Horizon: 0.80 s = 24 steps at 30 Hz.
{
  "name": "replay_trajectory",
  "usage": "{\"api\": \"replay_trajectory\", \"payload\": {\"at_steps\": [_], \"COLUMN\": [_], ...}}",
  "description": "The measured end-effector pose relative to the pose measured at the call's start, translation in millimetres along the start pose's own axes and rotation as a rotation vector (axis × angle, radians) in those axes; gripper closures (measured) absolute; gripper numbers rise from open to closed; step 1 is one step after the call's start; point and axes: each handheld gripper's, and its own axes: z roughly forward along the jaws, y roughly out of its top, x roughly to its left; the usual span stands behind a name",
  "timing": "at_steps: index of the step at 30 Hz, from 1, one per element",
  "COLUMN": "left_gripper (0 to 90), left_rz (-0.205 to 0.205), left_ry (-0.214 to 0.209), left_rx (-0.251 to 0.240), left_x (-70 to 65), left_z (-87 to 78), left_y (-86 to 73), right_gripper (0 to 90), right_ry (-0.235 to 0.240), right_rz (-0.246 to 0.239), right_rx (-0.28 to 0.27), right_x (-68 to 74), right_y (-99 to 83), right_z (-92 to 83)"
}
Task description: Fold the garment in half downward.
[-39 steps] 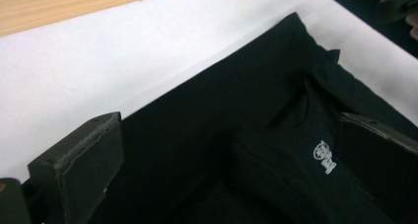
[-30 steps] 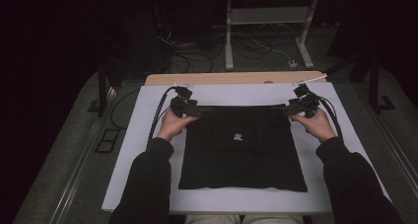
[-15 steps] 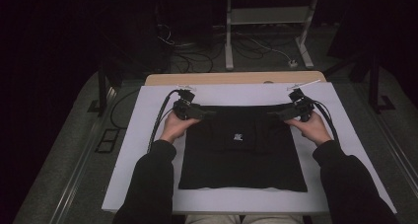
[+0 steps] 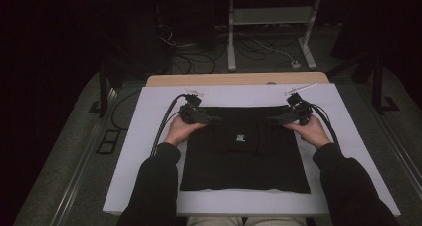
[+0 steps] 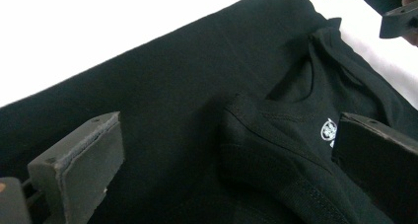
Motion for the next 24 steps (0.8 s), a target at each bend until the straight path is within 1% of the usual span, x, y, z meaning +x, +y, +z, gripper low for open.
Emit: {"api": "replay_trajectory", "payload": {"at_steps": [5, 7, 10, 12, 13, 15, 17, 19, 20, 21, 23, 24], "left_gripper": [0.0, 4.0, 8.6, 13.6, 14.6, 20.6, 24.3, 29.2, 31.7, 36.5, 42.1, 45.0], "left_rz": [-0.009, 0.005, -0.002, -0.008, -0.008, -0.018, -0.020, -0.024, -0.026, -0.019, -0.032, -0.030], "left_ry": [-0.021, -0.010, -0.014, -0.020, -0.022, -0.043, -0.049, -0.073, -0.078, -0.078, -0.086, -0.086], "left_rx": [0.009, 0.014, 0.010, 0.013, 0.020, 0.038, 0.045, 0.042, 0.040, 0.039, 0.027, 0.024], "left_x": [-0.1, -1.4, -1.0, -0.8, -0.5, -0.5, -0.9, -0.2, 0.0, 0.5, -0.4, -0.3], "left_z": [3.5, 4.5, 5.8, 6.6, 7.1, 8.8, 9.4, 9.8, 9.8, 9.6, 9.4, 9.4], "left_y": [-0.6, -1.0, -1.2, -1.5, -1.7, -2.8, -3.6, -4.3, -4.2, -3.7, -3.5, -3.1], "right_gripper": [0.0, 0.0, 1.3, 6.6, 8.7, 14.0, 15.8, 20.3, 22.2, 25.1, 31.0, 34.3], "right_ry": [0.006, 0.009, 0.017, 0.028, 0.030, 0.044, 0.055, 0.066, 0.068, 0.070, 0.064, 0.060], "right_rz": [-0.003, -0.004, -0.004, -0.007, -0.007, -0.003, -0.003, -0.006, -0.007, -0.011, -0.016, -0.017], "right_rx": [0.008, 0.010, 0.009, 0.008, 0.006, 0.003, 0.000, 0.000, 0.001, 0.003, 0.009, 0.010], "right_x": [1.5, 2.0, 3.1, 3.2, 3.4, 3.2, 3.4, 3.8, 4.1, 4.5, 4.8, 5.0], "right_y": [-0.9, -1.1, -1.3, -1.8, -2.0, -2.1, -2.0, -2.0, -2.1, -2.2, -2.1, -2.2], "right_z": [5.1, 7.3, 9.8, 10.7, 10.9, 11.1, 11.4, 11.7, 12.0, 12.5, 13.5, 14.1]}}
